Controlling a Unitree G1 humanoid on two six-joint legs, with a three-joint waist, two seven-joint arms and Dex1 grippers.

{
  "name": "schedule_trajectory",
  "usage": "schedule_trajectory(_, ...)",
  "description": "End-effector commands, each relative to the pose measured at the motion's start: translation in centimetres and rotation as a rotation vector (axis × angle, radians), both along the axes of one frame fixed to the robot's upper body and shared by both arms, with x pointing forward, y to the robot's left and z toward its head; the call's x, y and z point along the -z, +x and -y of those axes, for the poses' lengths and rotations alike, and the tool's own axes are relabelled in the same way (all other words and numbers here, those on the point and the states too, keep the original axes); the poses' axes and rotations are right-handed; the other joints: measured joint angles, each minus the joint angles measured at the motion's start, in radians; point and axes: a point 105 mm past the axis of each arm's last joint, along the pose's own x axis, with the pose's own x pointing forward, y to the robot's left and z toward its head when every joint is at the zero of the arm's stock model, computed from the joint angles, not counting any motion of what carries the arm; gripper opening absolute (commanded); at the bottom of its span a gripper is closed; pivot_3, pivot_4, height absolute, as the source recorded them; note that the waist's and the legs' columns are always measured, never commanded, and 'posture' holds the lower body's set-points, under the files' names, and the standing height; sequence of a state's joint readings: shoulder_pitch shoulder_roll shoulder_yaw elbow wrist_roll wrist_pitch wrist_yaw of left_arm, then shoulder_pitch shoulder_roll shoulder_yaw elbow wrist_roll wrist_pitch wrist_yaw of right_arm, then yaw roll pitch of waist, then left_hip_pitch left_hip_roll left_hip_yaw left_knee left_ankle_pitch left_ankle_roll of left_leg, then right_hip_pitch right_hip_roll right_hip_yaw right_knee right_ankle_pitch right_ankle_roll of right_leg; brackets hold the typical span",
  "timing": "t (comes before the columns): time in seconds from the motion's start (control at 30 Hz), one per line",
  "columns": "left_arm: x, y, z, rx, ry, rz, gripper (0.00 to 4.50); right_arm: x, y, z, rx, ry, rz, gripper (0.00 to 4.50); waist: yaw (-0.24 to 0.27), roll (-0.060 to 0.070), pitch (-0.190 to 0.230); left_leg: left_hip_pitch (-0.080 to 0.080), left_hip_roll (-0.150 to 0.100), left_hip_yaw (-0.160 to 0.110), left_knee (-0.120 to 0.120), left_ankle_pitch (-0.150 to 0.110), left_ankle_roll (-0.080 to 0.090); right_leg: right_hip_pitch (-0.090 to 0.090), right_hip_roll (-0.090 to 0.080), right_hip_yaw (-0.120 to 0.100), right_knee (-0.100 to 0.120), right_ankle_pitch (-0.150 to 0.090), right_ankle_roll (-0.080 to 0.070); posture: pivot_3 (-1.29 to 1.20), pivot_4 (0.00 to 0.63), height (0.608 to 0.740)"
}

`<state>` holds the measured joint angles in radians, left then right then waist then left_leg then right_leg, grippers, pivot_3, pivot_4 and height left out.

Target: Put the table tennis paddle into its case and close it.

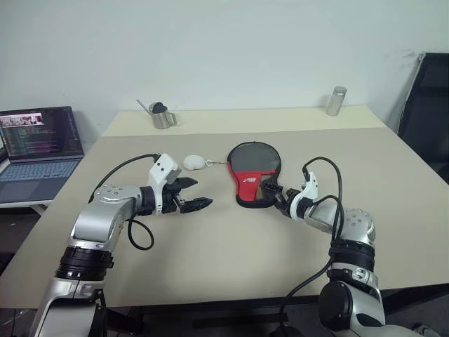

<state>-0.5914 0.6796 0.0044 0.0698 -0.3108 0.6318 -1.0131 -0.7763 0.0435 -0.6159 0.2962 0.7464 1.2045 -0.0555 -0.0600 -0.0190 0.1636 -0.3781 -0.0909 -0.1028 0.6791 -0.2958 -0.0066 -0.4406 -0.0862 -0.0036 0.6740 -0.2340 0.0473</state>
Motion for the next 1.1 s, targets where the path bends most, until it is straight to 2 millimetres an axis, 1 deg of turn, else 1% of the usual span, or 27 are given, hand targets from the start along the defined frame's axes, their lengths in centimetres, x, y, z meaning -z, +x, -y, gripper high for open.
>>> schedule_trajectory(0.03,-1.1,-0.2,0.3,0.018,0.013,0.048,4.5,0.7,0.4,-0.8,-0.006,0.003,-0.019,4.32,0.0,0.0,0.0,0.002,0.0,0.0,0.0,0.0,0.0,0.001,0.0,0.001,0.001,0.0,0.0,0.0,0.15,0.74)
schedule_trajectory(0.1,-1.1,-0.1,0.3,0.018,0.014,0.049,4.5,1.1,0.5,-0.6,0.001,-0.007,-0.03,3.88,0.0,0.0,0.0,0.005,0.0,0.002,0.0,-0.002,0.003,0.003,0.0,0.002,0.003,0.0,0.0,0.0,0.15,0.74)
schedule_trajectory(0.13,-1.2,-0.1,0.3,0.018,0.015,0.05,4.5,1.4,0.5,-0.5,0.007,-0.014,-0.037,3.58,0.0,0.0,0.0,0.007,0.0,0.002,0.0,-0.002,0.003,0.005,0.001,0.003,0.004,0.0,0.0,0.0,0.15,0.74)
schedule_trajectory(0.23,-1.1,-0.1,0.3,0.019,0.018,0.053,4.5,2.1,0.6,0.0,0.027,-0.035,-0.059,2.44,0.0,0.0,0.0,0.014,0.0,0.003,-0.001,-0.002,0.003,0.011,0.002,0.003,0.004,0.0,0.0,0.0,0.15,0.74)
schedule_trajectory(0.37,-1.0,0.0,0.3,0.02,0.025,0.053,4.5,2.6,0.3,0.2,0.022,-0.048,-0.073,1.01,0.0,0.0,0.0,0.015,0.001,0.002,-0.001,-0.002,0.003,0.012,0.002,0.004,0.003,0.0,0.0,0.0,0.15,0.74)
schedule_trajectory(0.47,-1.0,0.0,0.3,0.021,0.027,0.053,4.5,2.9,-0.1,0.1,0.007,-0.058,-0.081,0.03,0.0,-0.001,-0.001,0.016,0.001,0.001,-0.002,-0.002,0.003,0.015,0.002,0.003,0.001,0.0,0.0,0.0,0.15,0.74)
schedule_trajectory(0.53,-1.0,0.1,0.3,0.022,0.028,0.053,4.5,3.1,-0.5,0.0,-0.014,-0.065,-0.086,0.03,0.003,-0.001,-0.001,0.016,0.001,0.0,-0.002,-0.002,0.004,0.017,0.002,0.002,0.0,0.0,0.0,0.0,0.15,0.74)
schedule_trajectory(0.6,-0.9,0.2,0.3,0.026,0.031,0.051,4.5,3.2,-1.4,-0.4,-0.064,-0.075,-0.085,0.03,0.006,-0.001,-0.001,0.016,0.001,-0.001,-0.002,-0.002,0.004,0.017,0.002,0.001,-0.001,0.0,0.0,0.0,0.15,0.74)
schedule_trajectory(0.77,-0.8,0.2,0.5,0.042,0.04,0.043,4.5,3.4,-4.9,-1.2,-0.245,-0.106,-0.081,0.03,0.012,-0.001,-0.001,0.014,0.002,-0.005,-0.004,-0.002,0.003,0.018,0.003,-0.004,-0.009,-0.001,-0.001,0.0,0.15,0.74)
schedule_trajectory(0.93,-0.8,0.4,0.4,0.051,0.054,0.036,4.5,3.9,-8.2,-0.4,-0.353,-0.154,-0.095,0.03,0.017,-0.001,-0.001,0.013,0.003,-0.004,-0.01,-0.002,0.003,0.018,0.003,-0.004,-0.017,-0.001,0.0,0.0,0.15,0.74)
schedule_trajectory(1.1,-0.5,0.4,0.5,0.068,0.067,0.021,4.5,4.5,-11.6,0.3,-0.438,-0.162,-0.065,0.03,0.028,-0.001,-0.001,0.013,0.005,-0.005,-0.017,-0.002,0.001,0.019,0.004,-0.006,-0.026,-0.001,0.0,0.0,0.15,0.74)
